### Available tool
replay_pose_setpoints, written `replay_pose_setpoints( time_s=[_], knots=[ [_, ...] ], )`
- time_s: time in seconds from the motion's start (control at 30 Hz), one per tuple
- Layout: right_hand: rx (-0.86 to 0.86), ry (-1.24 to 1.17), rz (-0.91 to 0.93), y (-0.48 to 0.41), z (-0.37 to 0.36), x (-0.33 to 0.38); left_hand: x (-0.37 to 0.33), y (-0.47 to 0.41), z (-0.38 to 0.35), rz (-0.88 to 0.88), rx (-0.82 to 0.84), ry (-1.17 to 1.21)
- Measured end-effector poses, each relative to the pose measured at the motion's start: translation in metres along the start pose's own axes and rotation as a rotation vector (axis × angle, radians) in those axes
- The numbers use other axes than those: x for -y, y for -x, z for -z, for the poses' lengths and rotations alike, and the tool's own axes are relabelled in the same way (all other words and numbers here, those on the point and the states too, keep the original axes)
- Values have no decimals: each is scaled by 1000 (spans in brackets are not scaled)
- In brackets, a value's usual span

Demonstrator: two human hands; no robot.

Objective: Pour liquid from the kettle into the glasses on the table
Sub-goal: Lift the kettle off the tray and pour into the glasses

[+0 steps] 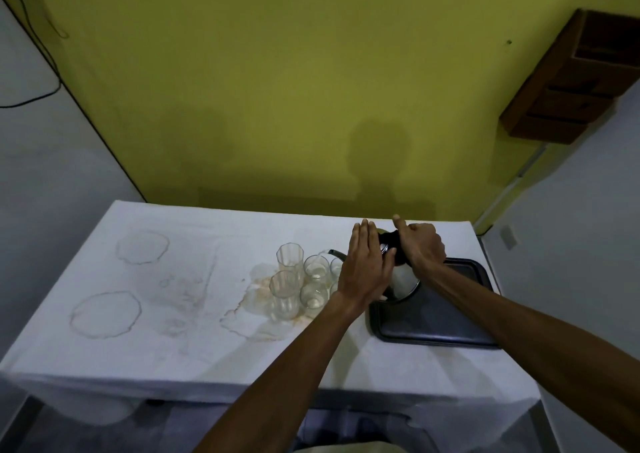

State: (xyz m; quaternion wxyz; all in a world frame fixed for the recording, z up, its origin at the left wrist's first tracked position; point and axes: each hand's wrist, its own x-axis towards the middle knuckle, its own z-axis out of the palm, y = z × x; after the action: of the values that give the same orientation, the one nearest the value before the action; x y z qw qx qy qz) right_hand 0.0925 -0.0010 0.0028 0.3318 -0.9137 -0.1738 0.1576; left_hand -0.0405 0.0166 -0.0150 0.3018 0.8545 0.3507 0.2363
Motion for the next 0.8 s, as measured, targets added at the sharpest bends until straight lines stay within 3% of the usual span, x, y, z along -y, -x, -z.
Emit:
replay_pose_setpoints(
  time_s=[0.8],
  knots=[
    [-15, 20, 26, -3, 14, -4, -9, 0, -5, -50, 7, 0]
  ],
)
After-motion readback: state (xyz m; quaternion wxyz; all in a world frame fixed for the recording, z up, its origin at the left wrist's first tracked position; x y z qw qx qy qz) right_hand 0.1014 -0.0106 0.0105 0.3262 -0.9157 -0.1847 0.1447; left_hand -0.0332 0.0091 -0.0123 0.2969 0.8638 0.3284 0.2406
